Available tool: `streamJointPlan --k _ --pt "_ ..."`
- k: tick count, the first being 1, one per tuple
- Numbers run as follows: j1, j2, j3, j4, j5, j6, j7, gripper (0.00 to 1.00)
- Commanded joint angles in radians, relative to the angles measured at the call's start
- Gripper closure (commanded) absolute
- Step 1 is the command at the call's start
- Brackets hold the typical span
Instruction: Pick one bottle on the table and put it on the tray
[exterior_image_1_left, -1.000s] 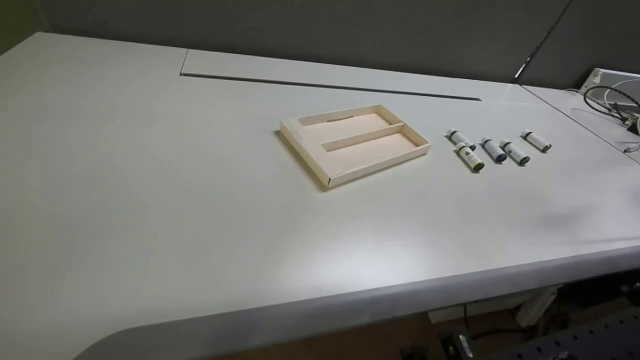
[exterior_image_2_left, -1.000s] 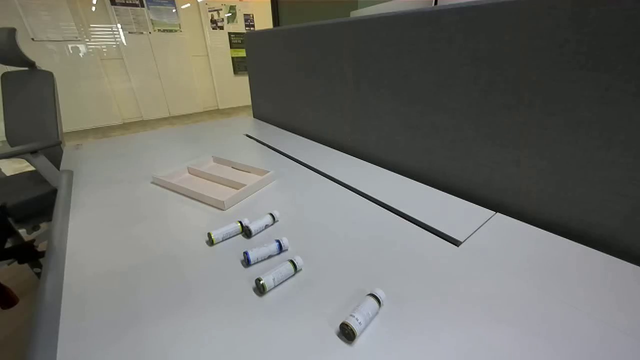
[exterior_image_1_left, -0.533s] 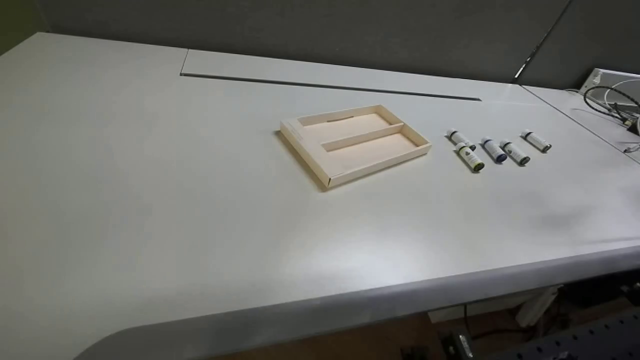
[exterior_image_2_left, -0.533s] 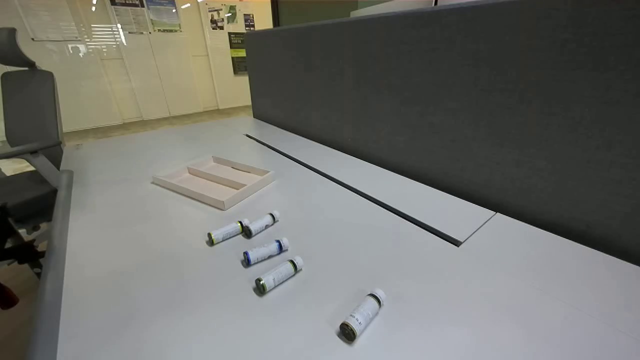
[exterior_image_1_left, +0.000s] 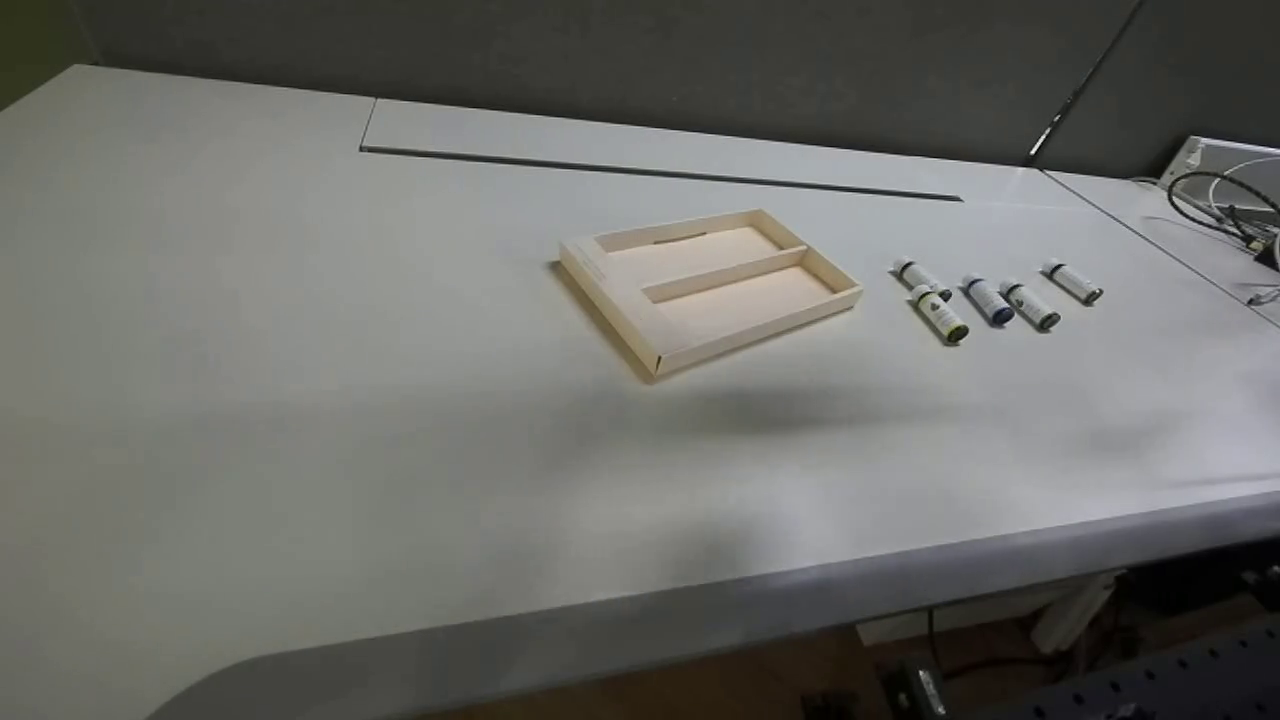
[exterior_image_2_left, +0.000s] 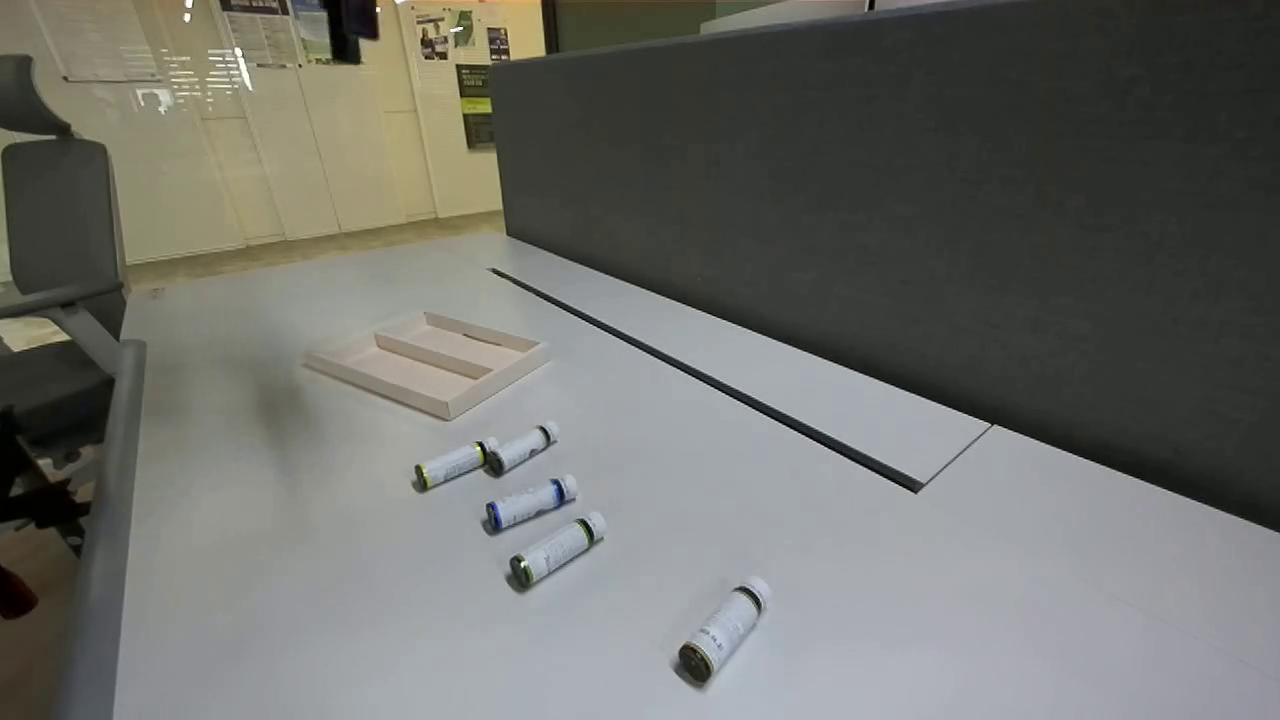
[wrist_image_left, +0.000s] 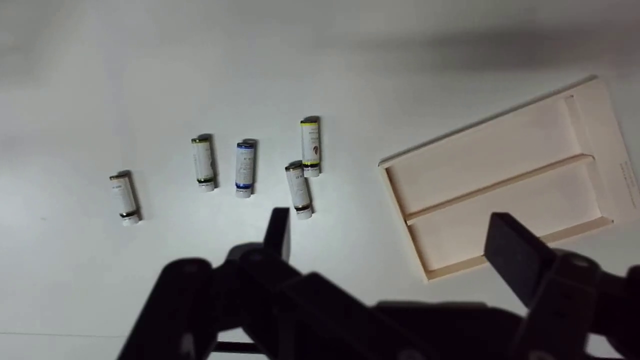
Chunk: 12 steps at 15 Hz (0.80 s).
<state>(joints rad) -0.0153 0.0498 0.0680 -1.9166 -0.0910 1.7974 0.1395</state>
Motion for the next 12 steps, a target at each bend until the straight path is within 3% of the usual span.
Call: streamJointPlan --k 1,2,5,11,12 --pt "-0.003 0.140 -0.037 0.108 0.026 -0.036 -0.159 0.00" --pt "0.008 0.074 -0.038 0.030 0.013 0.008 -0.104 0.00" --pt "0.005 0.141 -0.046 0.070 0.015 0.004 -0.147 0.00" --pt "0.007 0.143 -0.045 0.089 0.016 -0.010 -0.154 0.00" --pt "-0.005 0.164 -0.048 0.097 0.025 0.004 -0.202 0.00"
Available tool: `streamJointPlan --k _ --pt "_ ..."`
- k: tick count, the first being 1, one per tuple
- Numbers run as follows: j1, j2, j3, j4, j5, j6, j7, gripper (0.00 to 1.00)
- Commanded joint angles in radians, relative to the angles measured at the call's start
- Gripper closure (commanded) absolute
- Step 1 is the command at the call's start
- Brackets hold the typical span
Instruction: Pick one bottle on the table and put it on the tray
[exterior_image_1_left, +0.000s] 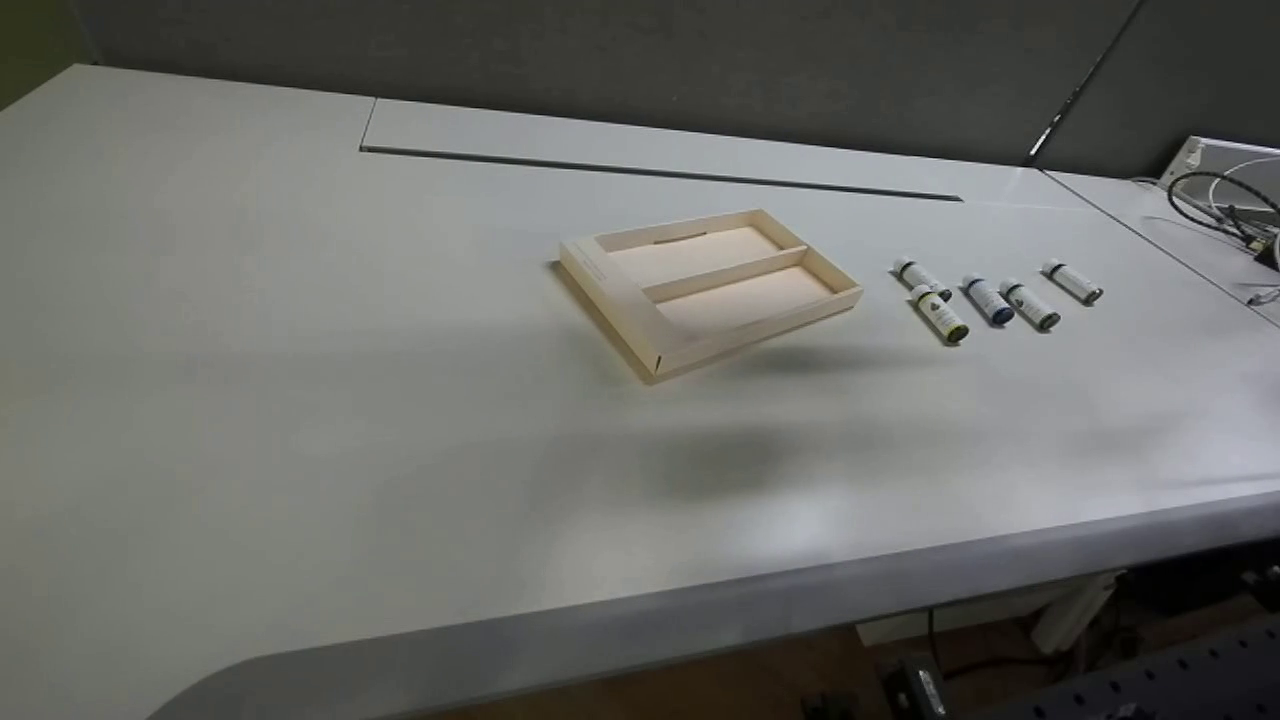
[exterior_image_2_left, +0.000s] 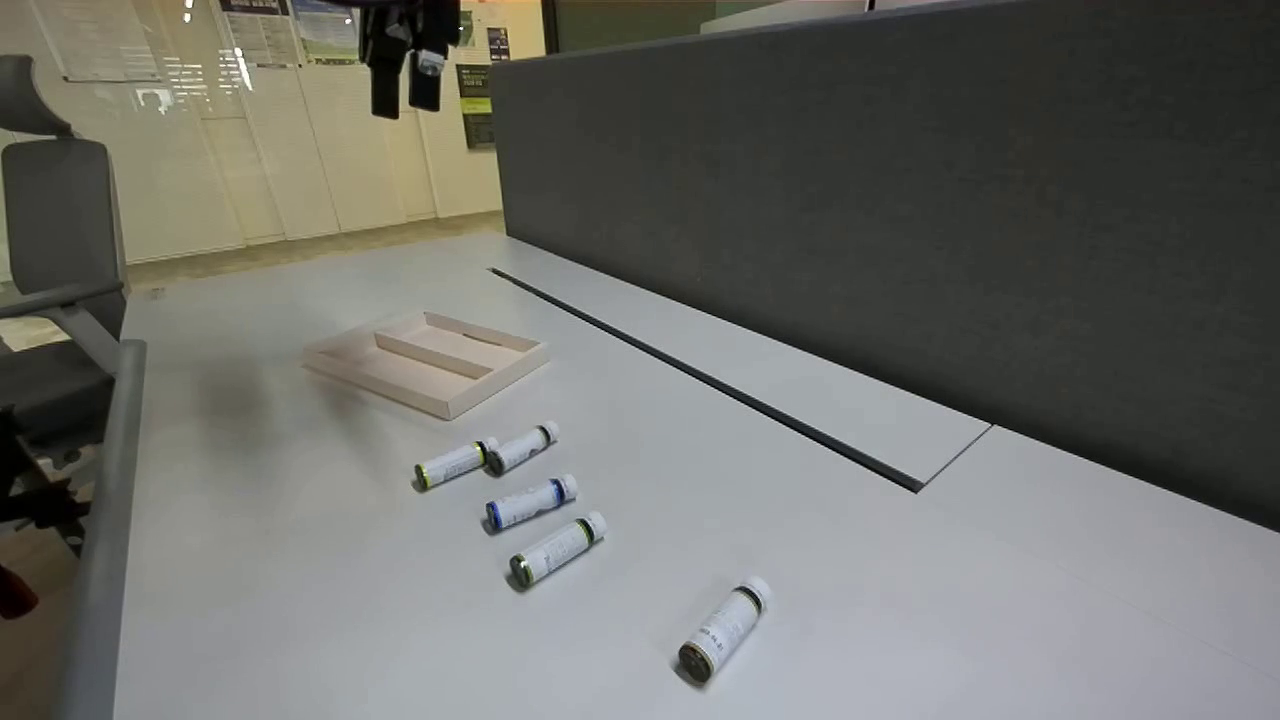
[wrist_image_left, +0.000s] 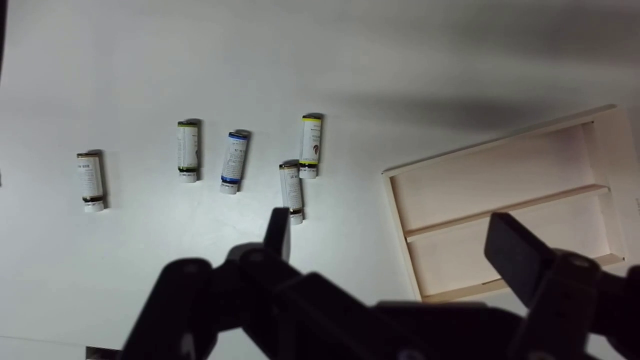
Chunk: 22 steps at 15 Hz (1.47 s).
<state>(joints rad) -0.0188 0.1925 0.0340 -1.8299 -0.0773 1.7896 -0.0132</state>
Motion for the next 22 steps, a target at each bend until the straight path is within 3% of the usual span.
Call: streamJointPlan --k 1,8,12,22 --pt "-0.009 0.042 -0.021 0.018 0.013 0.030 -0.056 0.00" --pt "-0.094 0.270 -0.055 0.086 0.037 0.202 -0.299 0.00" --pt "-0.144 0.442 -0.045 0.212 0.056 0.198 -0.392 0.00" --pt "-0.154 0.738 -0.038 0.537 0.152 0.002 -0.268 0.00"
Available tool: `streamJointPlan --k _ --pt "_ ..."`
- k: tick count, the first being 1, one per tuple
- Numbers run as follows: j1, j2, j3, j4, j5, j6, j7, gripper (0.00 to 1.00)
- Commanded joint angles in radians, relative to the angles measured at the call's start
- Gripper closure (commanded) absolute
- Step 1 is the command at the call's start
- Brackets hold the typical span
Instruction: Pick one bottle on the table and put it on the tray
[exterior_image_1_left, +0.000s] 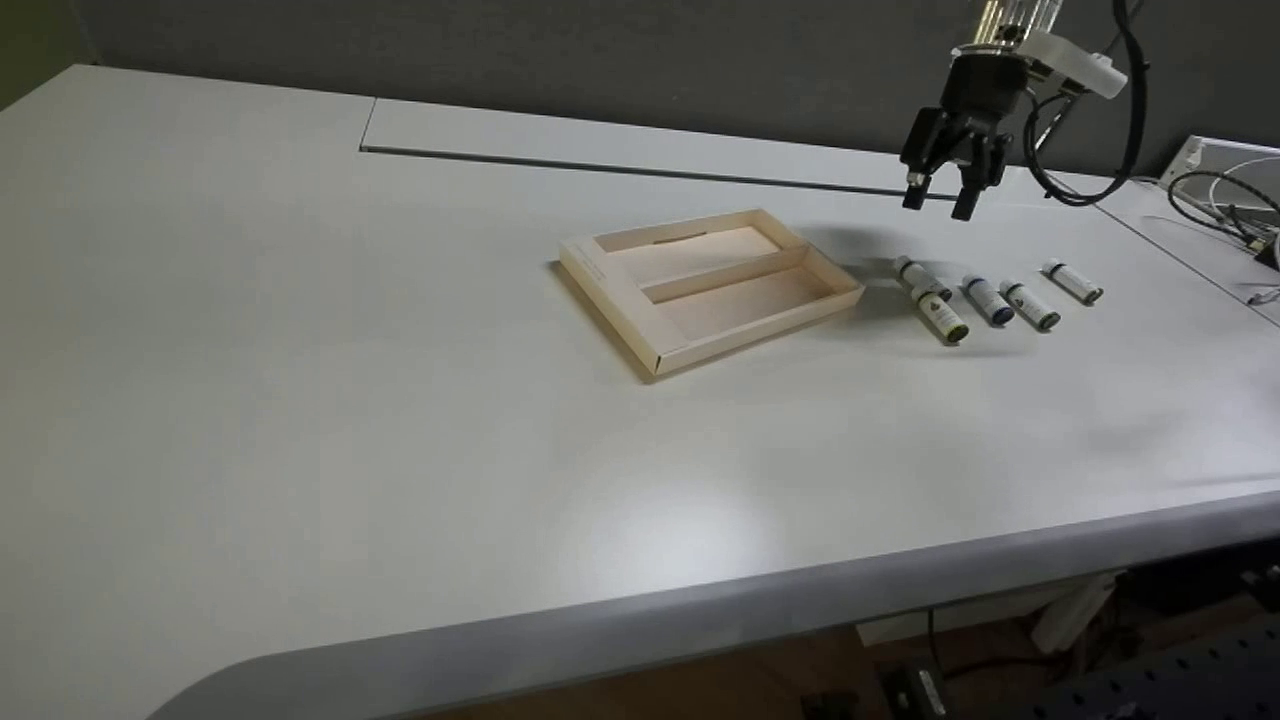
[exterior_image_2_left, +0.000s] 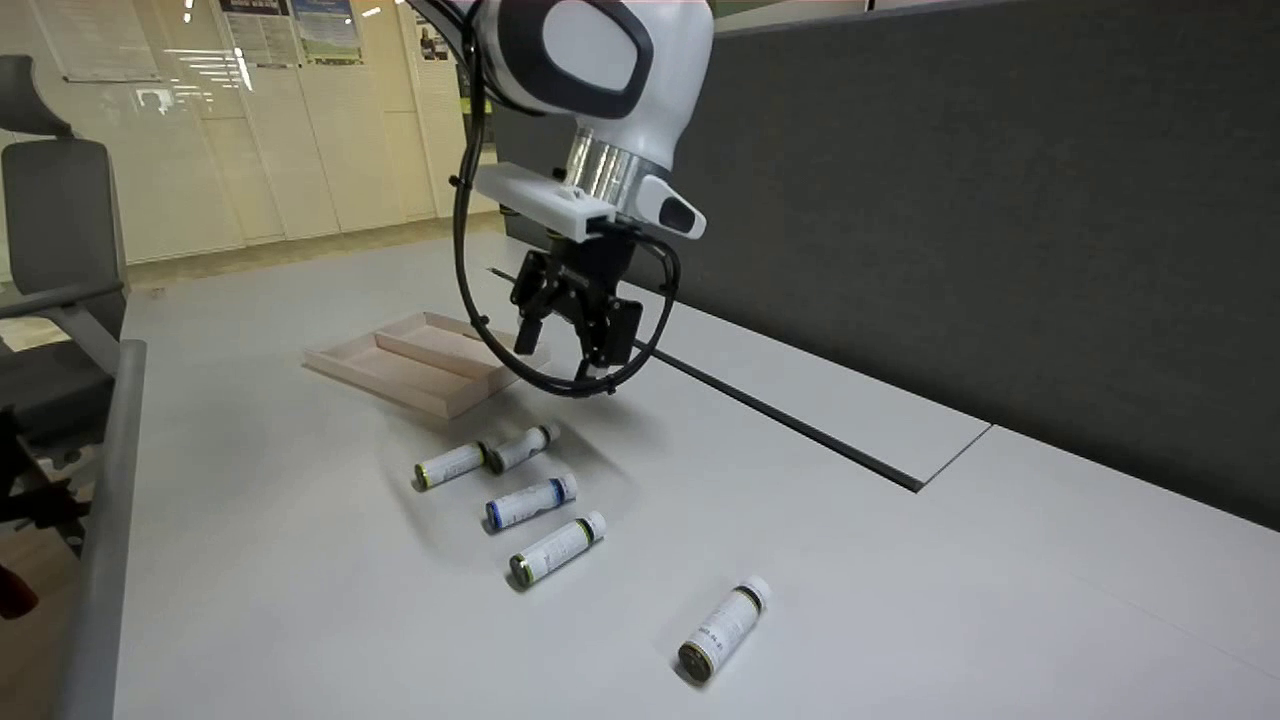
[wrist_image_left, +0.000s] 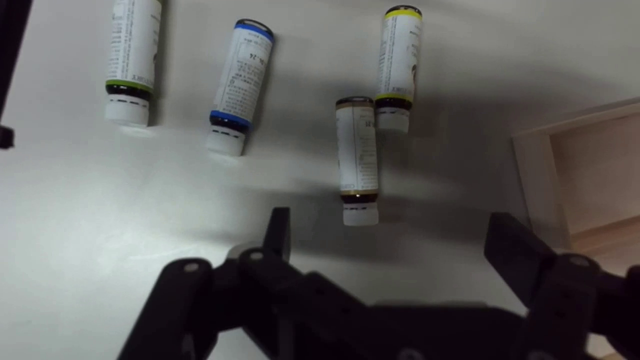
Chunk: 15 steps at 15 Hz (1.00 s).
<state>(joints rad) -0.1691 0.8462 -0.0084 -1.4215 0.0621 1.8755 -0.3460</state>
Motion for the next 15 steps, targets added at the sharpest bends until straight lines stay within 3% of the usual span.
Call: streamJointPlan --k 1,9,10,11,13,15 --pt "-0.005 0.106 0.005 0.153 0.014 -0.100 0.070 0.00" --pt "-0.011 0.253 0.013 0.326 0.040 -0.223 0.106 0.00" --pt "-0.011 0.267 0.012 0.345 0.043 -0.236 0.110 0.04" --pt "-0.011 0.280 0.011 0.362 0.043 -0.243 0.114 0.27" --pt "-0.011 0.303 0.009 0.395 0.042 -0.260 0.122 0.30" --pt "-0.010 0.322 0.008 0.427 0.041 -0.279 0.133 0.45"
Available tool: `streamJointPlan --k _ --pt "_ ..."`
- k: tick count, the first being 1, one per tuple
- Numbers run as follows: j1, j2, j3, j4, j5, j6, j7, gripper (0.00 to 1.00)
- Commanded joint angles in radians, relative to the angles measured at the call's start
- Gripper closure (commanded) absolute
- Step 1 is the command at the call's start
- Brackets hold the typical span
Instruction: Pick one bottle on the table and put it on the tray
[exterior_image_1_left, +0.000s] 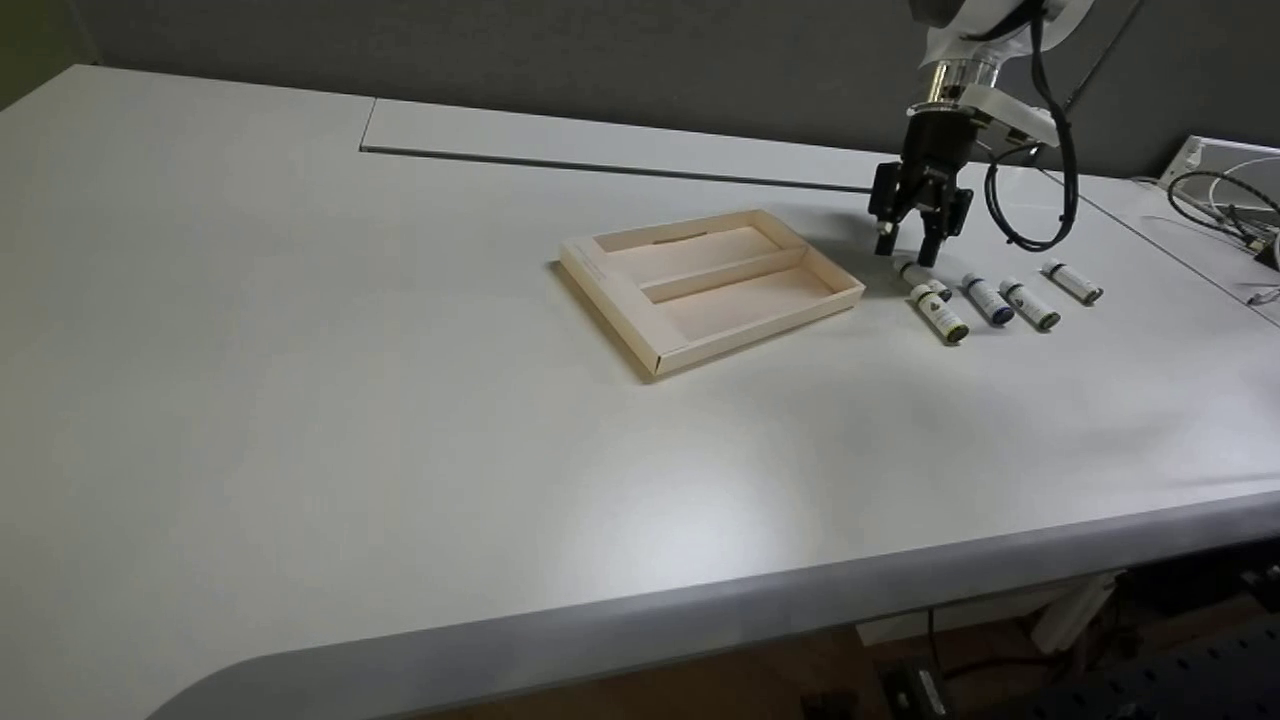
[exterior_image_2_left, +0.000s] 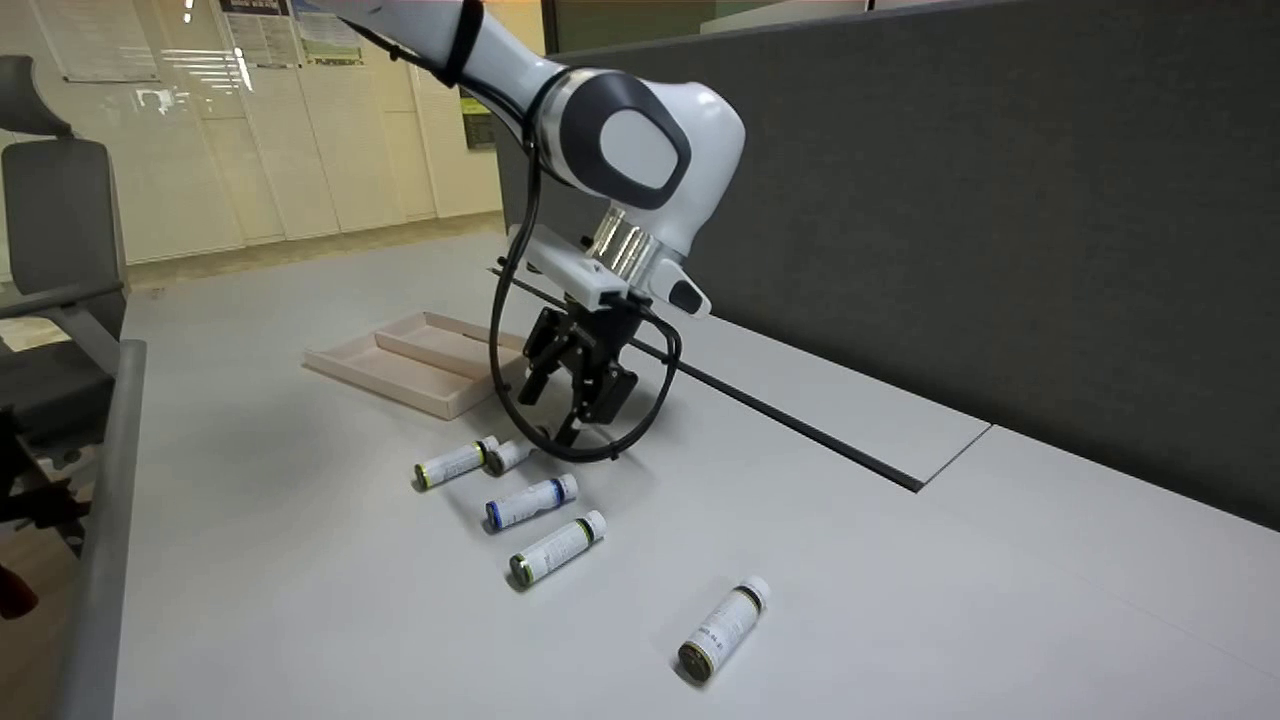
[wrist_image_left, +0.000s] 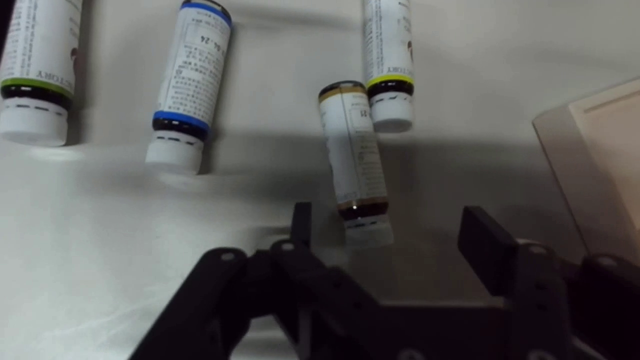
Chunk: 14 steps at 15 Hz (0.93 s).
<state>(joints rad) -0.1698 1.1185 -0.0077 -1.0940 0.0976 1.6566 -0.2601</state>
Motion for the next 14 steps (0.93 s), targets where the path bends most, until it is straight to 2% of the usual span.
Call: streamJointPlan --k 1,7,8,10,14 --pt "-0.010 0.059 0.007 0.115 0.006 -0.072 0.055 0.54" --pt "-0.021 0.099 0.005 0.205 0.018 -0.163 0.106 0.94" --pt "-0.024 0.100 0.005 0.216 0.019 -0.179 0.114 0.98" --pt "-0.025 0.092 0.007 0.239 0.023 -0.210 0.125 0.94" --pt "-0.011 0.056 0.012 0.268 0.043 -0.257 0.125 0.94"
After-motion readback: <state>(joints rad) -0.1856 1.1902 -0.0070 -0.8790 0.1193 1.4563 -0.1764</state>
